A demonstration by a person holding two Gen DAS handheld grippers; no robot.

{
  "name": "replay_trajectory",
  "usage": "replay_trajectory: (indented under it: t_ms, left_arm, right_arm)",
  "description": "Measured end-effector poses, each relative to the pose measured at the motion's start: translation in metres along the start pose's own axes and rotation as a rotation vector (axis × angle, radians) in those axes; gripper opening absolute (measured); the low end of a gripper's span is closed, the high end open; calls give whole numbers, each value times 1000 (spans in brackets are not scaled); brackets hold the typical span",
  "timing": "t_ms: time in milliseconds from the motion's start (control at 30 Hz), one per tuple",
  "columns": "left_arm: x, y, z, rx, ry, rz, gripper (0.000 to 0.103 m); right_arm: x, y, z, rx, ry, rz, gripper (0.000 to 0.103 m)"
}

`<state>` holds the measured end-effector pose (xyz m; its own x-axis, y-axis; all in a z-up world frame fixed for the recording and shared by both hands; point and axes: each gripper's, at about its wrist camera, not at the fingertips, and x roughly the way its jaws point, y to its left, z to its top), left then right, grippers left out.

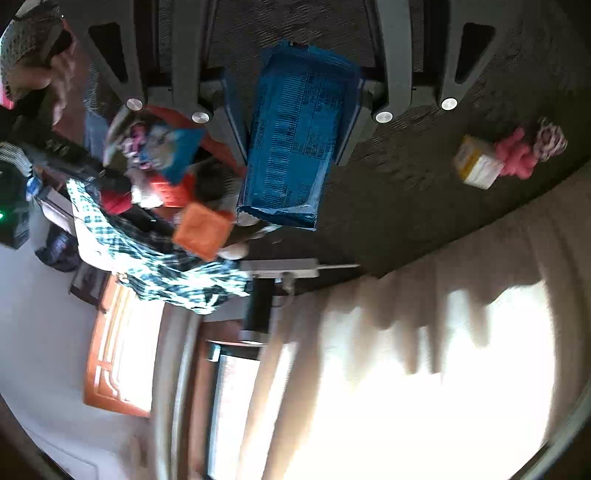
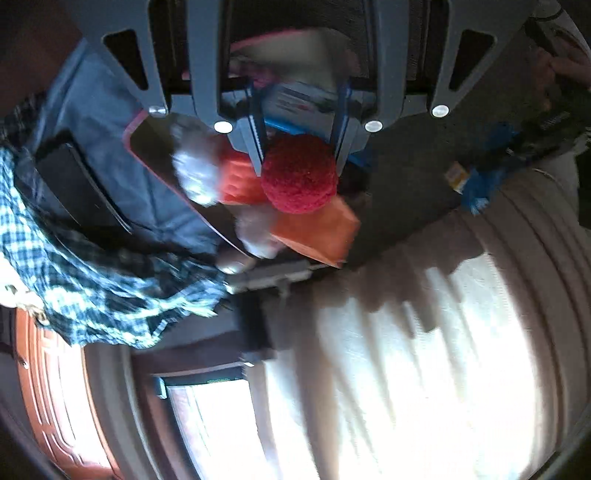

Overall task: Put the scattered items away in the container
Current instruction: 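Carry the blue packet and red pompom into the red box and release both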

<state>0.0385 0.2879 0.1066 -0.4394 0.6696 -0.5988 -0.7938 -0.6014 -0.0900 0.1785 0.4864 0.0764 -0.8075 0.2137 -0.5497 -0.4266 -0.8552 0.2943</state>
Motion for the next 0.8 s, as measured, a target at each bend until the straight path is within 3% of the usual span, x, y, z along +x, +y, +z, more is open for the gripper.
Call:
replay_trajectory:
  t_ms: [200,267,333,400,800]
  left_arm:
    - [12,-41,17,63,-1,-29,47]
    - [15,-52,21,80,0,-37,47]
    - [18,-62,24,98,2,-47,47]
    - [22,-72,29,121,4,-56,47]
    - [71,-130,43,213,61,-156,47]
  right_arm:
    - [14,-12,-9,-45,72,20,38]
    - [15,-13,-11,-58,77,26,44]
    - [9,-20,-12,-43,57,35,62]
    - [1,-29,-9,-11,22,36,67]
    - [-9,-72,2,128,-51,-56,67]
